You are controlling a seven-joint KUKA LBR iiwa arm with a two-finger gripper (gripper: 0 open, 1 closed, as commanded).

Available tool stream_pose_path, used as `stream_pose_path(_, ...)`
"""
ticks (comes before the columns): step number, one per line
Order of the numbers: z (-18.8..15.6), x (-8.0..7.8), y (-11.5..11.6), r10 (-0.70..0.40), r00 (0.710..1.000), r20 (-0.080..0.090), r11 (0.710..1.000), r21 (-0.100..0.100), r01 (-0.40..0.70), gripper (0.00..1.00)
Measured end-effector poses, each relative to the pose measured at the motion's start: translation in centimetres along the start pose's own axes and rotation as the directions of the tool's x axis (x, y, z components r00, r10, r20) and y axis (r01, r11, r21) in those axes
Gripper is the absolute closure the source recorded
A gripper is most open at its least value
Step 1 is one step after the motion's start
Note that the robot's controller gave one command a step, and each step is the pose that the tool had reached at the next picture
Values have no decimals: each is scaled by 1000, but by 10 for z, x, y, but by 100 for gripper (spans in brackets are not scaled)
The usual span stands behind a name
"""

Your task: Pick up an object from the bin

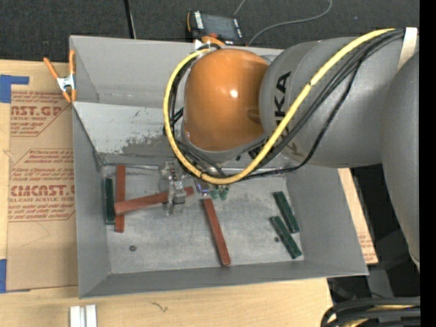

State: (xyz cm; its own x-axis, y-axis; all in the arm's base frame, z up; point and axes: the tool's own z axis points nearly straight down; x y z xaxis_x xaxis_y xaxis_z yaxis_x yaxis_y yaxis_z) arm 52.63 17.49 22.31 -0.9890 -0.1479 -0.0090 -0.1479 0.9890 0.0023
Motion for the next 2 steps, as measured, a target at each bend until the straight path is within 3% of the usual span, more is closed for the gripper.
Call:
stream_pose_path(1, 134, 35, 23, -169, 986, -17, 986, 1, 169, 100)
stream_pose_path(2, -27, 28, 9, -99, 995, 1, 995, 1, 99, 100)
